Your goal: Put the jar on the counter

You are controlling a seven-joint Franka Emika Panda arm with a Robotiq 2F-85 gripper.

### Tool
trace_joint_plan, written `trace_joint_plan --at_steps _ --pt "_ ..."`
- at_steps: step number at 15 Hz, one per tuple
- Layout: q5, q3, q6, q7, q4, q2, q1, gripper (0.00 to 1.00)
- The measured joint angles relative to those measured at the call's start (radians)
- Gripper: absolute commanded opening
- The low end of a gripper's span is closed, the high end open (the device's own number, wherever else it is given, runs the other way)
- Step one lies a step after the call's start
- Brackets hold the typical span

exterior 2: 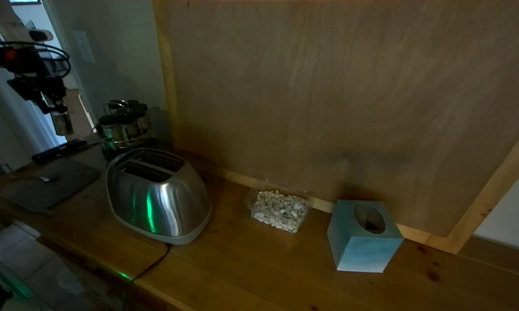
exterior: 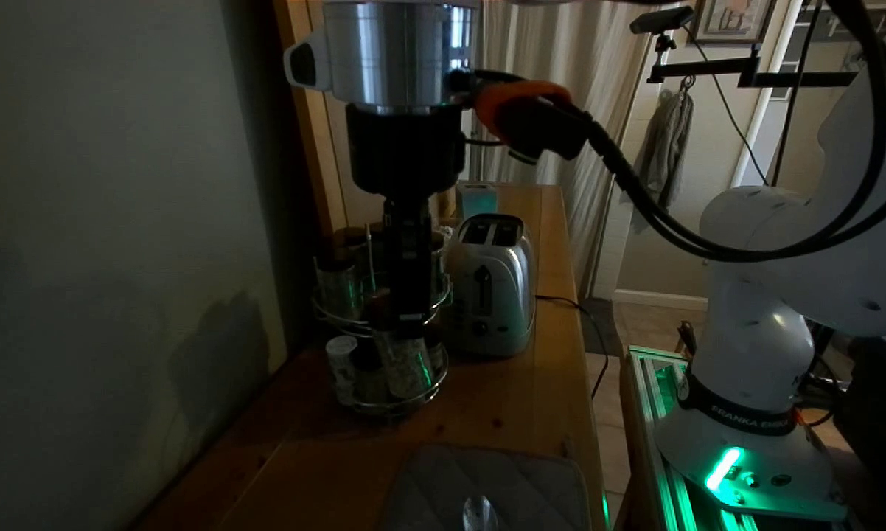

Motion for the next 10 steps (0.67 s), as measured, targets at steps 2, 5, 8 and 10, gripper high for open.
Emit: trace_joint_plan --at_steps 2,5,8,10 --pt "0.0 0.0 0.004 -0.002 -0.003 0.002 0.001 0.24" --pt "0.0 0.003 0.069 -0.037 -0.029 0.032 0.002 0.24" --pt "-0.002 0.015 0.143 -0.075 -0.045 0.088 0.015 0.24" --pt "-0.007 0.027 0.188 -0.095 -0.049 0.123 0.027 0.24"
